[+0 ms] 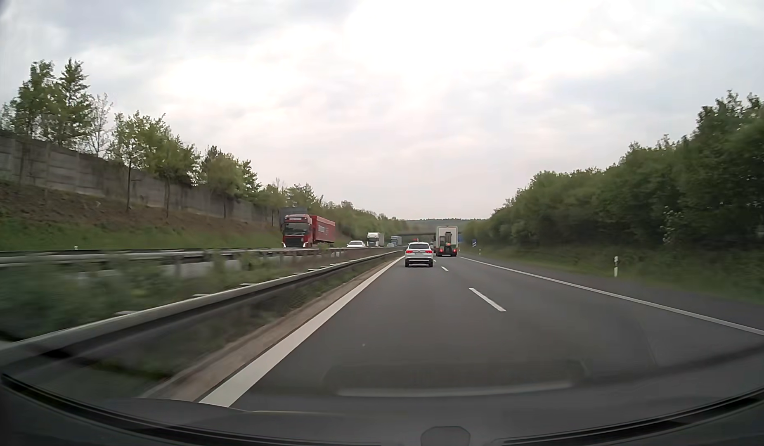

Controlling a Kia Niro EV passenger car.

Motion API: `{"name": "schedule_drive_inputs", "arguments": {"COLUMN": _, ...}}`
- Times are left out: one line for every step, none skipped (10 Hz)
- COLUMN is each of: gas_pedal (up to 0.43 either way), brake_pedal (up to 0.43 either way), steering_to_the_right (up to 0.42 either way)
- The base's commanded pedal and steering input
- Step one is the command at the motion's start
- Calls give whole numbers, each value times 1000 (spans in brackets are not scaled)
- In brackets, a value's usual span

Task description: Follow the waypoints while adhering to traffic rules and regulations

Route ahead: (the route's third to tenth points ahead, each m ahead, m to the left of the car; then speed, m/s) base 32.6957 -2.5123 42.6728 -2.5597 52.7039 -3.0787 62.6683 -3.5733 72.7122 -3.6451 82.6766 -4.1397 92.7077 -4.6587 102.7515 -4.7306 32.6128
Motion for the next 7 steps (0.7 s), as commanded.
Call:
{"name": "schedule_drive_inputs", "arguments": {"gas_pedal": 130, "brake_pedal": 0, "steering_to_the_right": 1}}
{"name": "schedule_drive_inputs", "arguments": {"gas_pedal": 118, "brake_pedal": 0, "steering_to_the_right": 1}}
{"name": "schedule_drive_inputs", "arguments": {"gas_pedal": 118, "brake_pedal": 0, "steering_to_the_right": 1}}
{"name": "schedule_drive_inputs", "arguments": {"gas_pedal": 110, "brake_pedal": 0, "steering_to_the_right": 1}}
{"name": "schedule_drive_inputs", "arguments": {"gas_pedal": 110, "brake_pedal": 0, "steering_to_the_right": 1}}
{"name": "schedule_drive_inputs", "arguments": {"gas_pedal": 110, "brake_pedal": 0, "steering_to_the_right": 2}}
{"name": "schedule_drive_inputs", "arguments": {"gas_pedal": 110, "brake_pedal": 0, "steering_to_the_right": 2}}
